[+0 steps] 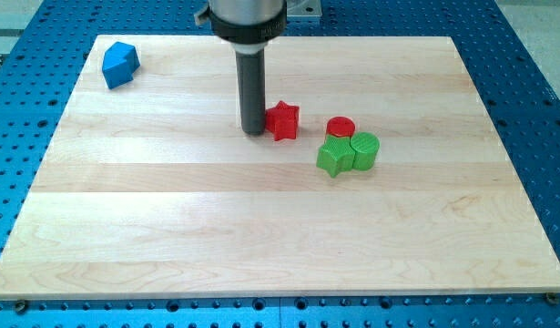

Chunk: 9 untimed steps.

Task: Keep the red star to the left of the red circle

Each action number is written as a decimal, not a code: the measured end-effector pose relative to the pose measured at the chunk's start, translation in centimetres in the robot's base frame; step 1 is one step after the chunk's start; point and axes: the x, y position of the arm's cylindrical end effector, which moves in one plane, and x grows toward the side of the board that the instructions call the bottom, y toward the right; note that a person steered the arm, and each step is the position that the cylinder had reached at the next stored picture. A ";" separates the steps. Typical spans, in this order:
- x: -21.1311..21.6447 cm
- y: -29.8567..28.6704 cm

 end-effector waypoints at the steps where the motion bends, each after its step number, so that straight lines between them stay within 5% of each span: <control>1: 0.9 -0.2; 6: -3.2 2.7; 9: 1.2 4.0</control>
